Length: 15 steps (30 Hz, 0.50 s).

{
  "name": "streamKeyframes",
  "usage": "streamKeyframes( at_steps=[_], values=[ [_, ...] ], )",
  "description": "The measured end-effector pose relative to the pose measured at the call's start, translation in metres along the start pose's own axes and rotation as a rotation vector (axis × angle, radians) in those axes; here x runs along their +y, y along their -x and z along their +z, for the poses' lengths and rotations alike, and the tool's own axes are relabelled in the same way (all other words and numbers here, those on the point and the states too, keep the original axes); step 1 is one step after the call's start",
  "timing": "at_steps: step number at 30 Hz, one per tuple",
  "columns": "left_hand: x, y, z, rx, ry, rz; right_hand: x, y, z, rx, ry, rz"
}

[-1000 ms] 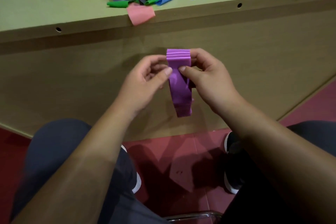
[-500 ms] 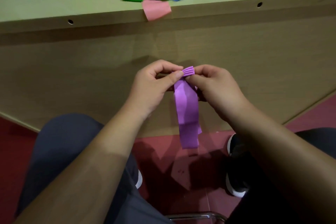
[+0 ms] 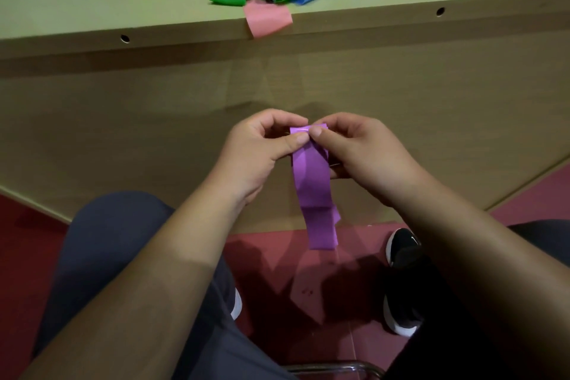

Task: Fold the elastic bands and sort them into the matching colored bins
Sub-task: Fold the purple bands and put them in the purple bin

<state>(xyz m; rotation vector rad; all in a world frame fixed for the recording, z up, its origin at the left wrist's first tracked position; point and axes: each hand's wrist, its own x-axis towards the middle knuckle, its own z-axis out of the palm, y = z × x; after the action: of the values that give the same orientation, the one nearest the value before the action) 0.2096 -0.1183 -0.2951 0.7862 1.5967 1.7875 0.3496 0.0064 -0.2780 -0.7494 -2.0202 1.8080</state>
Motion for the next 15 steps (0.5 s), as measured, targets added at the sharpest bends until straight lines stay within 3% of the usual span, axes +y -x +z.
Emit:
streamKeyframes(
  at_steps=[6,11,15],
  values=[
    [0.0025,0.0009,0.0029,-0.030,0.196,-0.210,0.0019,0.0000,-0.0017,0.055,0.071,-0.109],
    [0.0059,0.0042,0.0003,-0.094,0.227,-0.214,-0.0007,-0.0015,-0.0016,0.085,-0.024,-0.132],
    [0.0048,0.0050,0.0024,-0.027,0.161,-0.174,0.0012,-0.0027,0.0015,0.088,-0.055,-0.120]
  ],
)
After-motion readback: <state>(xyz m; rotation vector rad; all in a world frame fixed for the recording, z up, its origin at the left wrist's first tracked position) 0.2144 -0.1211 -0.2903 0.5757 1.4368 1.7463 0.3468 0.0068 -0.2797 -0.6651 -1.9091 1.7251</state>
